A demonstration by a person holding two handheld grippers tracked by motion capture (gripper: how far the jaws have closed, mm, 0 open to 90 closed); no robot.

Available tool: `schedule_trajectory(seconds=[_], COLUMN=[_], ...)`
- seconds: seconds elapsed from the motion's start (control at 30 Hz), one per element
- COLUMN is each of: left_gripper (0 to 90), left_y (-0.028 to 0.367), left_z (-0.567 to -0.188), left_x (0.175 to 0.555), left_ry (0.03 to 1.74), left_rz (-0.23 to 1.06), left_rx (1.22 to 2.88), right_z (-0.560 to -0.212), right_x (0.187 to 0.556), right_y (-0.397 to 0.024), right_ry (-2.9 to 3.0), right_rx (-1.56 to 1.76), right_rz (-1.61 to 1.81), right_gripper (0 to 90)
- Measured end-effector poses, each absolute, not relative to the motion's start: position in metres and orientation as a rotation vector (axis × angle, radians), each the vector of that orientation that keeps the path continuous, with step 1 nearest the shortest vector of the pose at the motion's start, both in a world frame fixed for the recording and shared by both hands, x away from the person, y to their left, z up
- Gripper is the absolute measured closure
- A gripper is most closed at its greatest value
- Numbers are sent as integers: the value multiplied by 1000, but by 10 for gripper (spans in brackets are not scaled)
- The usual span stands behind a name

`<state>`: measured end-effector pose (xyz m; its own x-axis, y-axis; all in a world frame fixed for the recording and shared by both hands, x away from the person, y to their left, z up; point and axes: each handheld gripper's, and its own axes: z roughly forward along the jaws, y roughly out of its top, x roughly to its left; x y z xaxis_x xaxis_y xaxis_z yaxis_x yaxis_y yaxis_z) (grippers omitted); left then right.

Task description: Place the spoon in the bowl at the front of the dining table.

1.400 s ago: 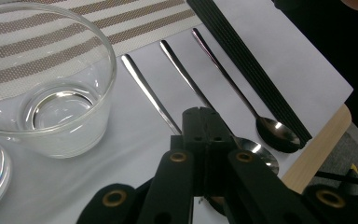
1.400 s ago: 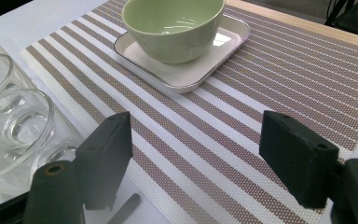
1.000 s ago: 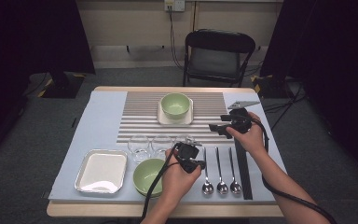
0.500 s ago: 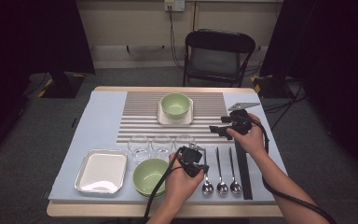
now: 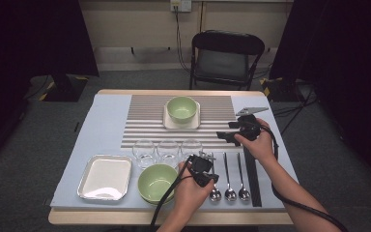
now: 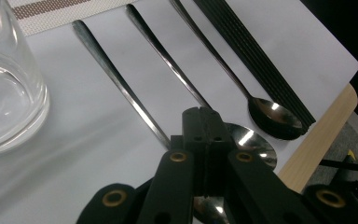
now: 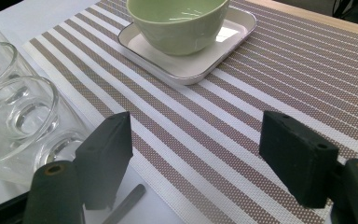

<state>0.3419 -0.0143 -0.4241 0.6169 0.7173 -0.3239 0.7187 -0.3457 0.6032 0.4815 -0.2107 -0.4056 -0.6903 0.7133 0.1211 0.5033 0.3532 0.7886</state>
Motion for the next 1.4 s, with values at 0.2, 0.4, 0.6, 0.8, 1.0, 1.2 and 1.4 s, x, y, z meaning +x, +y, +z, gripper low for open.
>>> schedule_trajectory(seconds=[0.2, 0.4, 0.6, 0.8, 1.0, 1.2, 1.4], left_gripper=[900, 900, 900, 900, 900, 900, 900], left_y=[-17, -19, -19, -21, -20, -22, -22], left_z=[-429, -432, -436, -439, -441, -445, -446], left_x=[340, 338, 336, 335, 334, 332, 331], left_ry=[1130, 1129, 1133, 1132, 1136, 1144, 1142], left_rz=[8, 0, -8, -11, -9, -4, -10], left_rx=[2113, 2113, 2111, 2114, 2116, 2122, 2122], right_z=[-406, -408, -409, -410, -411, -413, -415], right_x=[481, 480, 479, 479, 478, 477, 476], right_y=[-209, -208, -208, -207, -205, -204, -204], right_ry=[2378, 2385, 2389, 2389, 2395, 2408, 2408], right_rx=[1086, 1077, 1078, 1075, 1073, 1069, 1076], right_rz=[1249, 1251, 1246, 1251, 1257, 1252, 1261], right_gripper=[251, 251, 251, 251, 251, 251, 250])
